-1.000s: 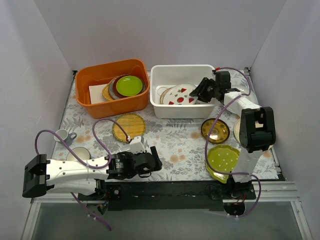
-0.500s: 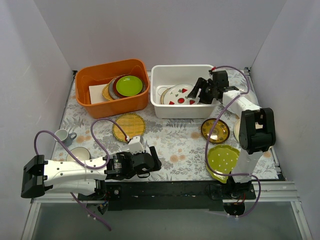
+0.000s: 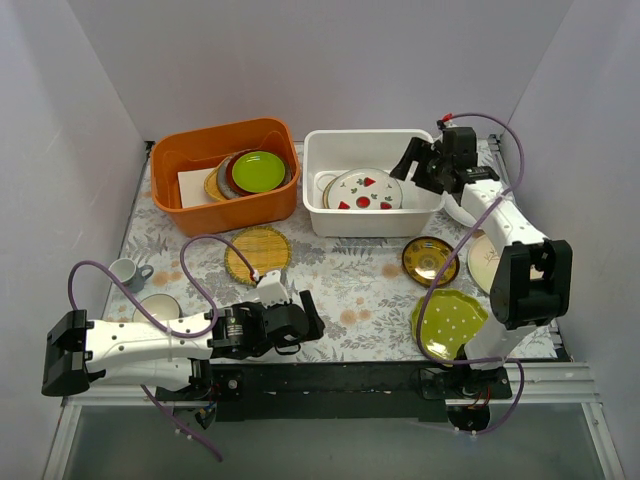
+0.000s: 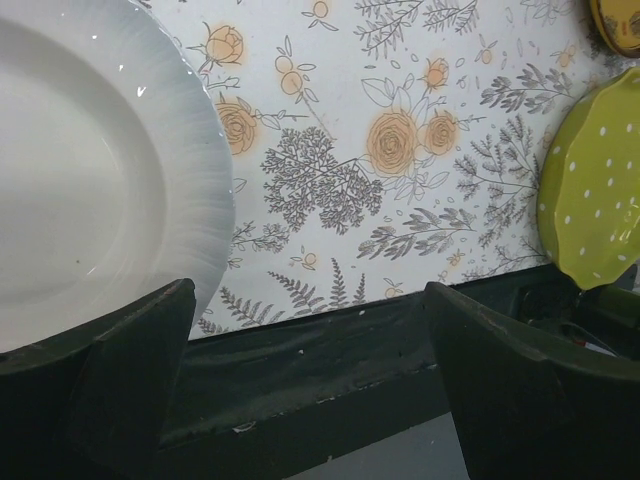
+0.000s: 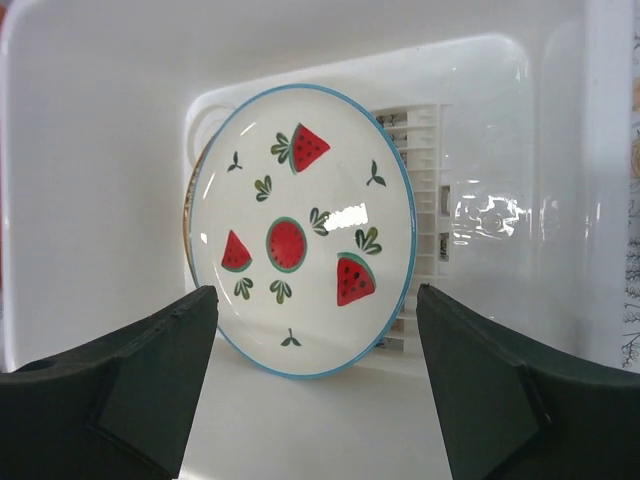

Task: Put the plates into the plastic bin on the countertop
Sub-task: Pick up the plate at the center of the board, then place the plate in the plastic bin.

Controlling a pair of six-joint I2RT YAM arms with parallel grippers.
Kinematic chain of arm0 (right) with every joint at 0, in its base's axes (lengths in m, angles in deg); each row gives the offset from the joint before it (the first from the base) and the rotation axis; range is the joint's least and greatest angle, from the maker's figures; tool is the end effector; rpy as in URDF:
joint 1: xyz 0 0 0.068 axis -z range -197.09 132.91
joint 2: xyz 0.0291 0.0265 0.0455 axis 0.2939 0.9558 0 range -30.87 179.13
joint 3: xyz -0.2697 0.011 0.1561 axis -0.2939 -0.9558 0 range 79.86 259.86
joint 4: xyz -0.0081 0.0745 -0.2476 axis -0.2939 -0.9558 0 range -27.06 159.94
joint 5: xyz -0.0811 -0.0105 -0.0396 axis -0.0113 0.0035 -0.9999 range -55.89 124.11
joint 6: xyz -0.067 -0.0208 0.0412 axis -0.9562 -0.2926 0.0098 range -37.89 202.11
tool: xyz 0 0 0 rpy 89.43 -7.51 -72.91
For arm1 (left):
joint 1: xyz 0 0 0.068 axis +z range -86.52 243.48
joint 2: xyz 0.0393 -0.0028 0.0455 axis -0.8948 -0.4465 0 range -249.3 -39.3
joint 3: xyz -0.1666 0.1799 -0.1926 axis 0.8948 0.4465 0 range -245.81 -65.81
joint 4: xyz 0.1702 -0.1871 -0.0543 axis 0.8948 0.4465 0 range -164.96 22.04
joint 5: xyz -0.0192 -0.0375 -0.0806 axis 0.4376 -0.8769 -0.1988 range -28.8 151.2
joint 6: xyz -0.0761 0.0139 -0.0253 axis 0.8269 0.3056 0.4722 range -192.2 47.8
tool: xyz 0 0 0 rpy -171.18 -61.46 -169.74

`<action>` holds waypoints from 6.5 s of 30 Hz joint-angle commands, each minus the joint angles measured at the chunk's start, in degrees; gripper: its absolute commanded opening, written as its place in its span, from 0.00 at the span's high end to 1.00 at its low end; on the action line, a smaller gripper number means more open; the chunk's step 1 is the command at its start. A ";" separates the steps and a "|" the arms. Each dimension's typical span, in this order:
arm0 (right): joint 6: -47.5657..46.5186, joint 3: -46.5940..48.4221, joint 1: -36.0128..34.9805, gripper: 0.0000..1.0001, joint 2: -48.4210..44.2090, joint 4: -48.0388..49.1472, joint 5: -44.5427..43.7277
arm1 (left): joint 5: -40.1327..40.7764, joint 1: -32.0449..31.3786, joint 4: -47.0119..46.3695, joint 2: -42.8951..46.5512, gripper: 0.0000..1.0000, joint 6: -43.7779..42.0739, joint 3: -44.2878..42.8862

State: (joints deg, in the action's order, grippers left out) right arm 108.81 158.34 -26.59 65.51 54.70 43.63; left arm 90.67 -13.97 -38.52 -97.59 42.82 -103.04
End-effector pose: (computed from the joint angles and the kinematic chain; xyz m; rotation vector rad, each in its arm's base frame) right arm 0.4151 0.0814 0.3199 0.2297 2.1786 0.5414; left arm 0.0731 -0.1687 0.2270 -1.0168 2.3762 -0.8203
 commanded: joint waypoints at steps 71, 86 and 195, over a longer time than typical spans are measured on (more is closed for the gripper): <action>1.60 -41.20 0.00 0.07 -67.55 -19.74 4.10 | -26.48 2.92 -49.98 -50.35 0.12 -13.42 -24.55; 3.27 -44.20 0.97 0.08 -64.47 -15.43 5.07 | -26.05 2.92 -44.27 -57.47 0.43 -10.35 -30.70; 12.50 -55.98 2.29 0.97 -69.22 -3.04 23.00 | -1.26 3.36 -19.93 -9.04 1.00 -5.86 -16.20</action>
State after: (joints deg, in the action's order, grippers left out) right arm 121.36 102.45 -23.55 -3.52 49.23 62.16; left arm 89.10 -10.10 -48.81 -109.30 35.76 -116.66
